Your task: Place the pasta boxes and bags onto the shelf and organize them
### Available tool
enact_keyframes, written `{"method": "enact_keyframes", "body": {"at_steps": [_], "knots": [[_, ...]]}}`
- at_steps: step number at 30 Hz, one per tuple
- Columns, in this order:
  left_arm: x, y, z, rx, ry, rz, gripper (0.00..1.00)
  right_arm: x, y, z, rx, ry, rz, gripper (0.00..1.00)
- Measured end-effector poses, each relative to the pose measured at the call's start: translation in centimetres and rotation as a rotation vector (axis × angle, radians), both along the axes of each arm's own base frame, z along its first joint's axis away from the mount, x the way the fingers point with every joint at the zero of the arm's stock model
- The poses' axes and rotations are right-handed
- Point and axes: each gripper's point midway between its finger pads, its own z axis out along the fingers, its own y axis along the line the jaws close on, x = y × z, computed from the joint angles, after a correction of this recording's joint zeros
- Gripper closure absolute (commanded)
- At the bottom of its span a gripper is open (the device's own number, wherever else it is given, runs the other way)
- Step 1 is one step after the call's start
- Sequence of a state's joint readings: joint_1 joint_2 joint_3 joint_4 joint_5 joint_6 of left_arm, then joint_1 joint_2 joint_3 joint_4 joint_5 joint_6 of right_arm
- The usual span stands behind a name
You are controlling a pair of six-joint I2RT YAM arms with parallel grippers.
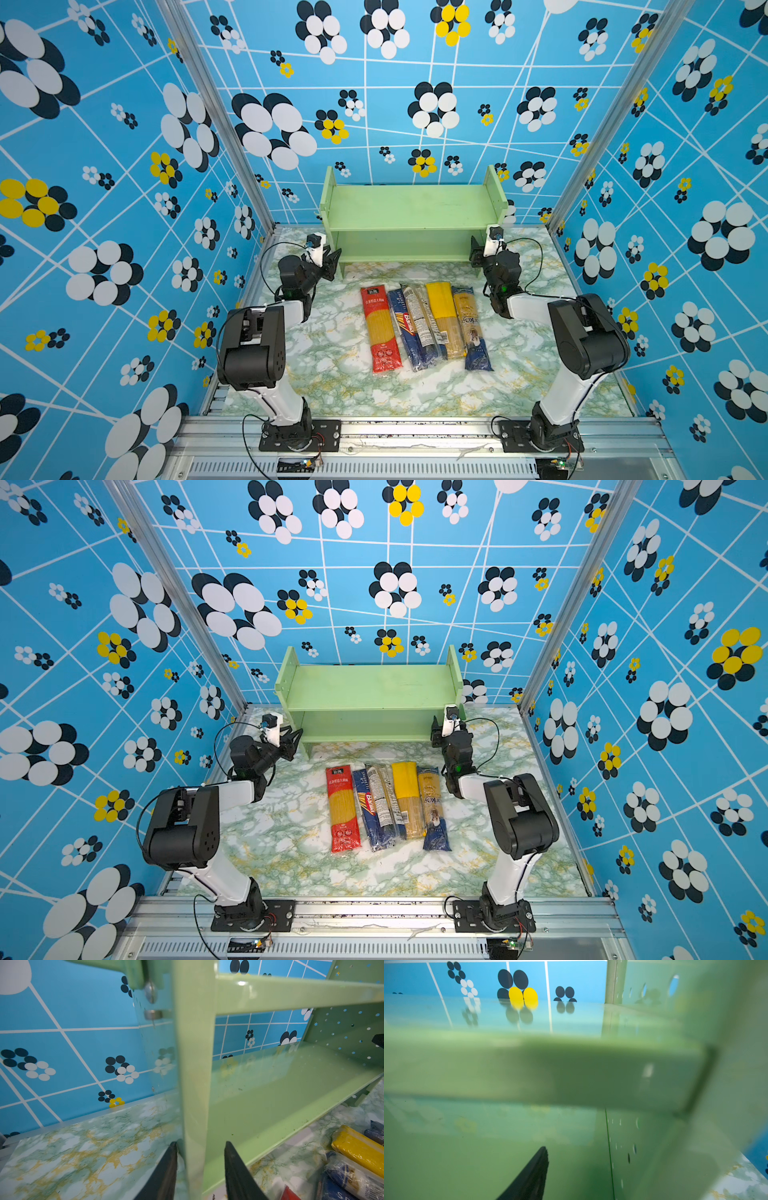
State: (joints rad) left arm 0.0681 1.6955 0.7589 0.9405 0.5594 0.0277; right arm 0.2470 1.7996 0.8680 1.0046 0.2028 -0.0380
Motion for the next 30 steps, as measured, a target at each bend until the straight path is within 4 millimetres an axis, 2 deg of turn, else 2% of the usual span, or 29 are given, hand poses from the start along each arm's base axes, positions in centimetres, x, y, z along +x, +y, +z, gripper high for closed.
{"method": "enact_keyframes", "body": {"at_steps": [12, 16, 30], "knots": [[-0.4, -0.5, -0.4, -0.005, 0.012, -0.017, 0.41, -0.2, 0.0, 0.6, -0.001, -0.009, 0.003, 0.26], [-0.7, -0.7, -0.4, -0.007, 0.014, -0.025, 0.35, -0.4, 0.0, 0.9, -0.003, -0.014, 0.004, 0.19], [-2.2, -0.8, 0.8, -0.006, 0.017, -0.029, 0.29, -2.2, -0.4, 0.6, -0.011, 0.018, 0.006, 0.16]]}}
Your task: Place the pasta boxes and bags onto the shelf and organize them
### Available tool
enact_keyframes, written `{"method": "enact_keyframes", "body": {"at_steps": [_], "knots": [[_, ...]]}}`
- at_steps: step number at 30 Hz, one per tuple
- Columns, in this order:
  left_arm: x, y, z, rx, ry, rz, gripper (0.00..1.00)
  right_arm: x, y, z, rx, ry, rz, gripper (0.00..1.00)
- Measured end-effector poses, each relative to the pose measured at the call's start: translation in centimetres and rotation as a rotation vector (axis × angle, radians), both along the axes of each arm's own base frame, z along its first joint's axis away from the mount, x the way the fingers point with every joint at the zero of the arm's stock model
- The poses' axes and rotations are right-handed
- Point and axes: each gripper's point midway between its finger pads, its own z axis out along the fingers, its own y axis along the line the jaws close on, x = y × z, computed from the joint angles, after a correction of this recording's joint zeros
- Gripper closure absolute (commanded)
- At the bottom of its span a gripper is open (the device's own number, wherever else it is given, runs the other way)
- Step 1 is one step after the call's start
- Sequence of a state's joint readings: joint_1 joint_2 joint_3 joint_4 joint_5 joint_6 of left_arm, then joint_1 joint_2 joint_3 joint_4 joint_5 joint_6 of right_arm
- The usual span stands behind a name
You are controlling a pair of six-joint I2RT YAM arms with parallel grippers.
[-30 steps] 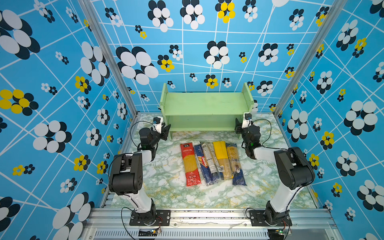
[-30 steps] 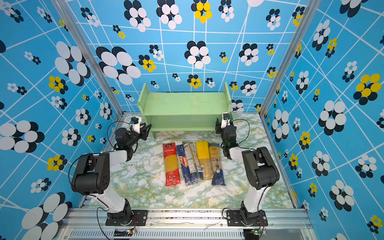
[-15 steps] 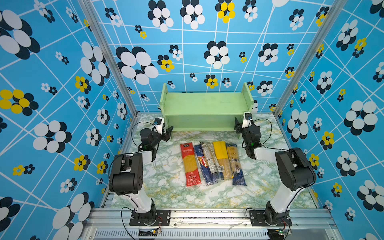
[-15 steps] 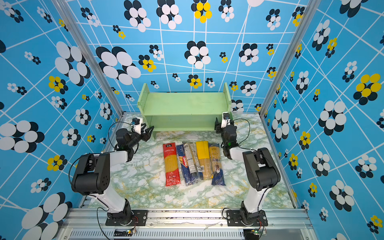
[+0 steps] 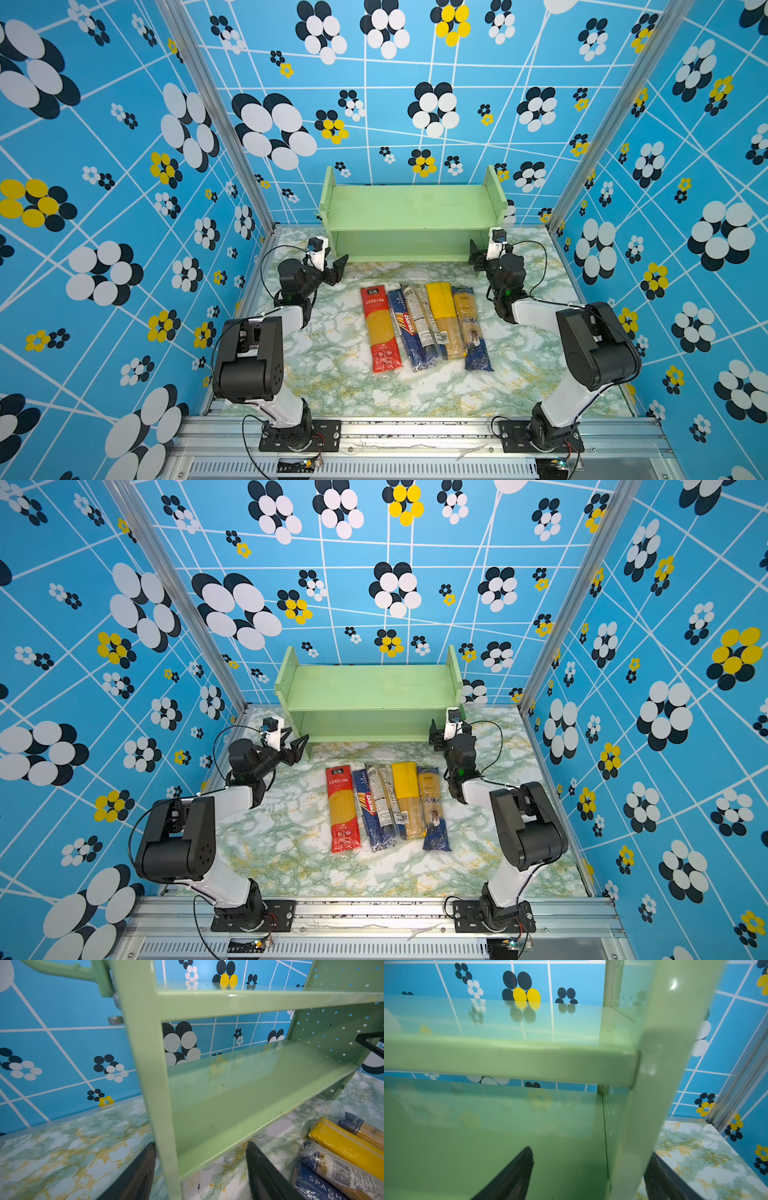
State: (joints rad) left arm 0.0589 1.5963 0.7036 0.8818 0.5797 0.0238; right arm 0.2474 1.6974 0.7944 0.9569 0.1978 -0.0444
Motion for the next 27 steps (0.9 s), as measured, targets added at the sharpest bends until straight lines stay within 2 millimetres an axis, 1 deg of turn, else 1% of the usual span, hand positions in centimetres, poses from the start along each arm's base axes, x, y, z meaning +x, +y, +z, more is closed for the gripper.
{"method": "enact_keyframes", "body": {"at_steps": [6, 11, 15, 17, 20, 23, 27], "knots": [[-0.9, -0.1, 0.5, 0.002, 0.006, -0.004, 0.28, -1.7, -0.1, 0.2, -0.006, 0.031, 0.022, 0.15], [-2.0, -0.2, 0.3, 0.001, 0.037, -0.003, 0.27, -3.7, -0.1, 1.5, -0.006, 0.059, 0.046, 0.15], [-3.0, -0.1, 1.2, 0.004, 0.049, 0.003, 0.26, -5.5, 0.0, 2.4, 0.001, 0.103, 0.075, 0.15], [-3.4, -0.1, 1.7, 0.003, 0.053, 0.004, 0.26, -6.4, 0.2, 2.6, 0.005, 0.132, 0.098, 0.14], [-4.2, -0.1, 2.1, 0.002, 0.076, 0.012, 0.26, -7.8, 0.4, 2.1, 0.008, 0.199, 0.127, 0.14], [-5.0, 0.0, 2.3, 0.001, 0.104, 0.025, 0.25, -8.9, 0.6, 1.2, 0.011, 0.282, 0.147, 0.14], [-6.3, -0.7, 2.7, -0.001, 0.143, 0.028, 0.25, -10.4, 0.8, -0.1, 0.028, 0.383, 0.171, 0.13]]}}
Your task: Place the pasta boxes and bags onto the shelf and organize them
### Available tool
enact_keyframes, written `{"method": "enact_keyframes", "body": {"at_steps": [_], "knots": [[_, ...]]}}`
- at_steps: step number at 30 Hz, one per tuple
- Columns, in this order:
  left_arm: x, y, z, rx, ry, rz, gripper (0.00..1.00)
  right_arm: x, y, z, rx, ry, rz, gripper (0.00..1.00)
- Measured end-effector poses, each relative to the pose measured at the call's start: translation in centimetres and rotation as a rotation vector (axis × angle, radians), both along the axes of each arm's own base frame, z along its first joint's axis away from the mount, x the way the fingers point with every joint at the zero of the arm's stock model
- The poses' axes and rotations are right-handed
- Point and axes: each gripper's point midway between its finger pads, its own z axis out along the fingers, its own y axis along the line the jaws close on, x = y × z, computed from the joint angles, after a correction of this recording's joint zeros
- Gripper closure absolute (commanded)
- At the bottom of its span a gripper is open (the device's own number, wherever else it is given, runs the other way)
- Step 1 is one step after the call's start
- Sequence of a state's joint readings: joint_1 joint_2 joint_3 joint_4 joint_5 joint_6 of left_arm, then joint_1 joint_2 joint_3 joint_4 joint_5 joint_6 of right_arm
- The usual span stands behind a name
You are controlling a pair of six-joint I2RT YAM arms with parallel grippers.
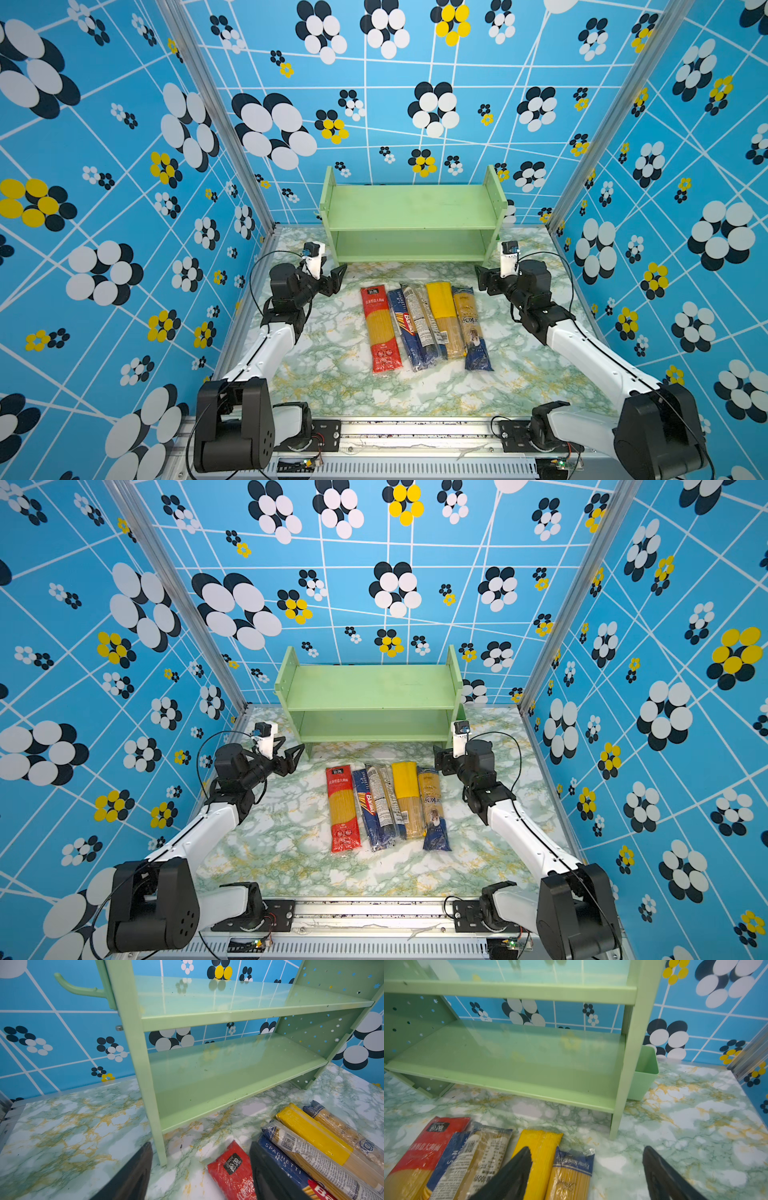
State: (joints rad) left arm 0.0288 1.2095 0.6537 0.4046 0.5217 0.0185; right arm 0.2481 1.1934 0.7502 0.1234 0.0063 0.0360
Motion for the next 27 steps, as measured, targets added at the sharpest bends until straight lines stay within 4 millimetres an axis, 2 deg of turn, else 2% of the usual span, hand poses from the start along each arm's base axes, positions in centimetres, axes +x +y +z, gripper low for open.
{"method": "enact_keyframes", "body": {"at_steps": [10, 18, 23, 27], "knots": [[-3.2, -2.8, -0.7, -0.06, 0.184, -0.013, 0.27, -2.2, 0.6, -2.7, 0.066, 0.222, 0.008, 0.12], [-4.2, -2.7, -2.2, -0.149, 0.325, 0.051, 0.31, -3.3, 0.9, -5.4, 0.119, 0.323, -0.003, 0.11], [-4.9, -3.6, -2.8, -0.179, 0.363, 0.056, 0.3, -3.4, 1.2, -6.7, 0.13, 0.368, -0.001, 0.11], [-5.6, -4.4, -4.2, -0.189, 0.408, 0.057, 0.3, -3.5, 1.6, -7.8, 0.129, 0.403, 0.009, 0.11]]}}
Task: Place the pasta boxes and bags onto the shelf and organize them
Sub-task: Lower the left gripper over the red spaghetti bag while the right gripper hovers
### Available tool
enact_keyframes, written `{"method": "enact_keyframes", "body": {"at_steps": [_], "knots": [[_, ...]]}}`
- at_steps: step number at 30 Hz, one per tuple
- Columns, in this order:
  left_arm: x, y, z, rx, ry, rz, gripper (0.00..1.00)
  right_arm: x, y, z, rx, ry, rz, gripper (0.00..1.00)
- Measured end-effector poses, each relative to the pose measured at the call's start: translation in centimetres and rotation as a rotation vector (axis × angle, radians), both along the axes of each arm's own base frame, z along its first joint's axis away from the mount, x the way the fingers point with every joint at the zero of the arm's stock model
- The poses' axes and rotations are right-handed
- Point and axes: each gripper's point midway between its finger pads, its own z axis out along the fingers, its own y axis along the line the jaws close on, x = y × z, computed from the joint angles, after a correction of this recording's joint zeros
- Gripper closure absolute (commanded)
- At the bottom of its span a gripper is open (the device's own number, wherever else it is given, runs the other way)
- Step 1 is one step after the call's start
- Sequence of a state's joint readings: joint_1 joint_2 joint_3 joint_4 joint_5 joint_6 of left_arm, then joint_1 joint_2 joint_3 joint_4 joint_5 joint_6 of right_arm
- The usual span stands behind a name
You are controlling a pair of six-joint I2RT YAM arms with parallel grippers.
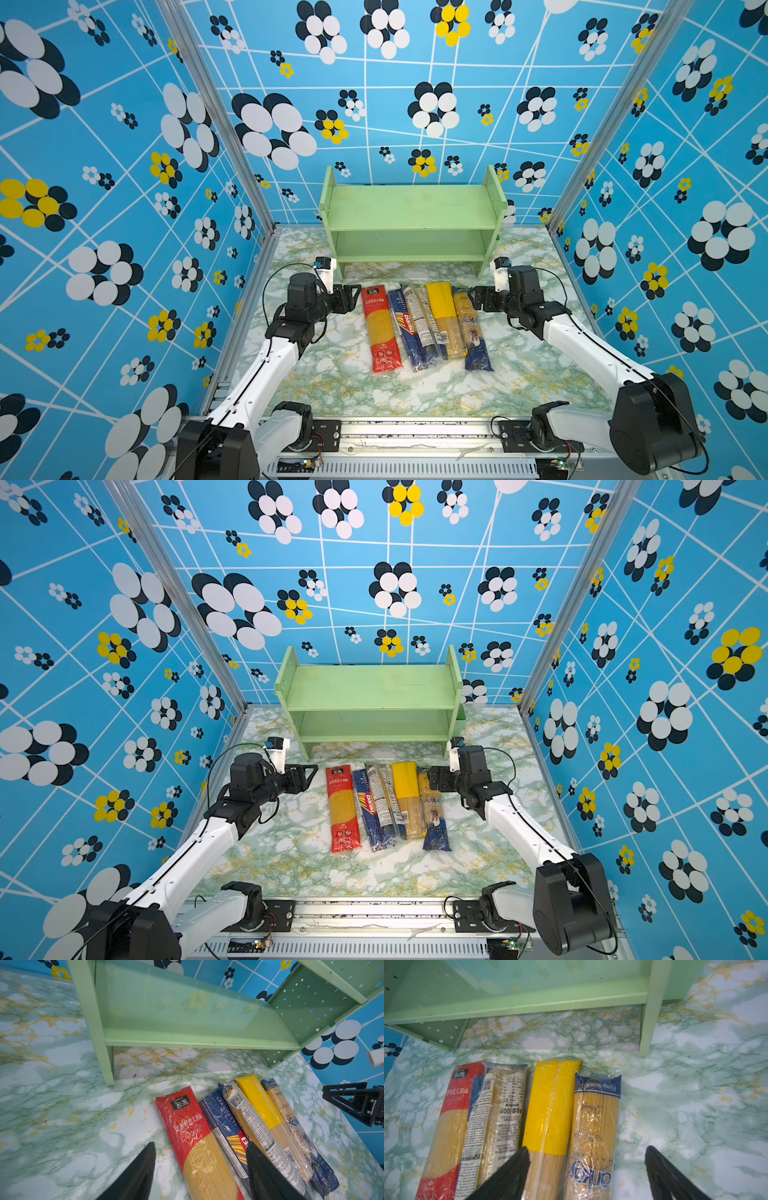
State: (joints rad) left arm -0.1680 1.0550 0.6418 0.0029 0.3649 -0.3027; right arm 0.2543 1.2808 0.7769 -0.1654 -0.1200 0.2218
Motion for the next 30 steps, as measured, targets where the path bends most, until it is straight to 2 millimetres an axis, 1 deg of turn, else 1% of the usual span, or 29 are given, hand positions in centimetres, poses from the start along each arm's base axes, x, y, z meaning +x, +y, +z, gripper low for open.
{"method": "enact_keyframes", "body": {"at_steps": [3, 5, 11, 18, 23, 27, 30], "knots": [[-0.6, -0.5, -1.1, -0.007, 0.035, 0.0, 0.3, -0.1, 0.1, -0.9, -0.005, 0.033, 0.006, 0.11], [-0.9, -0.9, -1.7, -0.012, 0.054, -0.001, 0.3, 0.0, 0.2, -1.1, -0.007, 0.043, 0.01, 0.11], [-1.9, -2.2, -3.0, -0.014, 0.094, -0.015, 0.33, 0.0, 0.4, -0.9, -0.015, 0.039, 0.024, 0.1], [-3.4, -3.3, -4.6, -0.01, 0.139, -0.016, 0.32, -0.4, 0.8, -0.9, -0.022, 0.045, 0.041, 0.1], [-4.2, -4.2, -5.1, -0.018, 0.163, -0.024, 0.29, -0.7, 1.5, -1.0, -0.023, 0.046, 0.063, 0.1], [-4.7, -4.8, -5.4, -0.029, 0.183, -0.012, 0.28, -0.8, 1.9, -1.0, -0.027, 0.044, 0.075, 0.1], [-5.2, -4.8, -6.6, -0.032, 0.216, 0.018, 0.28, -0.9, 2.1, -0.9, -0.031, 0.041, 0.083, 0.1]]}}
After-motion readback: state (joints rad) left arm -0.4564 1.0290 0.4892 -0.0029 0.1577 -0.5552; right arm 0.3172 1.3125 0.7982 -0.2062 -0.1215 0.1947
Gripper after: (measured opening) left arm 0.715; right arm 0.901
